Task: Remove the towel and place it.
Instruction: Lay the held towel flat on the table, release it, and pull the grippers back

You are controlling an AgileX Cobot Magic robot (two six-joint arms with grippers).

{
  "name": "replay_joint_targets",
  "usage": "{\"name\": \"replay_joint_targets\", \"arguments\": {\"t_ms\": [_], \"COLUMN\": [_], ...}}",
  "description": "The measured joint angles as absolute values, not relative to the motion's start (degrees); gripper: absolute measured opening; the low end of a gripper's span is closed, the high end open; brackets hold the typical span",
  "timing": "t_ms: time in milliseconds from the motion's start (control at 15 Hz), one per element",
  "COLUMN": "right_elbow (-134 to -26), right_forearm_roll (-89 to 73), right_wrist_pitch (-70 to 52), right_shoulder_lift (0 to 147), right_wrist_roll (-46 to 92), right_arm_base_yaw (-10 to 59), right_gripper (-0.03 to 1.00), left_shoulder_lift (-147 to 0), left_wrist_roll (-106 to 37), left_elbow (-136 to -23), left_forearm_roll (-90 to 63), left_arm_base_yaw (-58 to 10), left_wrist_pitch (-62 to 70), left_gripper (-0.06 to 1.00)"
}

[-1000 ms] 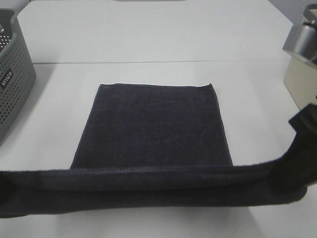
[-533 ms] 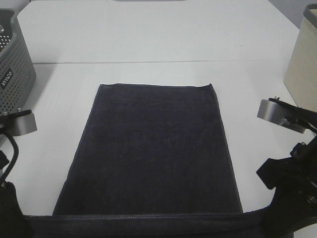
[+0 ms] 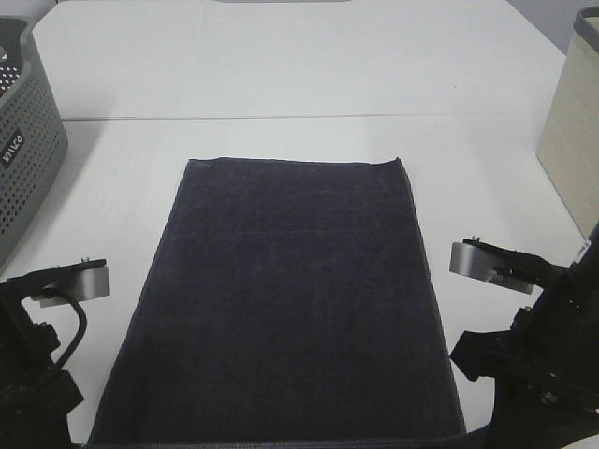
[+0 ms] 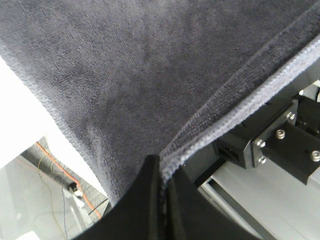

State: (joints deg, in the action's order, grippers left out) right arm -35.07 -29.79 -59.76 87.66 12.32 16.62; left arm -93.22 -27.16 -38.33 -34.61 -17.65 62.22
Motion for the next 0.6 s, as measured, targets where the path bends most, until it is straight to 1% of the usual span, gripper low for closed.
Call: {"name": "replay_joint_targets", "arguments": {"t_ms": [67, 200, 333, 600], "right_elbow": [-35.07, -35.07, -34.84, -34.72], "right_forearm_roll": [-29.79, -27.85, -26.93, -25.84], "right_wrist_pitch": [-59.76, -59.64, -59.53, -58.96], "right_shoulder_lift": [87.66, 90.36, 90.53, 90.53], "right_wrist_roll": [12.32, 12.55, 12.66, 12.72], "right_arm_base_yaw": [16.62, 16.62, 16.62, 16.44], "right_gripper": [0.01, 0.01, 0.01, 0.02], "left_shoulder_lift": [-93.22, -96.77, -99.47, -99.92], "left_wrist_roll": [-27.16, -28.42, -28.42, -26.24], "left_elbow": [-38.33, -38.39, -39.13, -41.37], "left_forearm_roll": [-34.61, -34.49, -33.17, -31.57], "left_arm_base_yaw": [-17.65, -22.35, -25.55, -28.53], "left_wrist_pitch": [62.22, 60.33, 58.10, 57.81], "left_gripper": [0.00, 0.00, 0.00, 0.00]}}
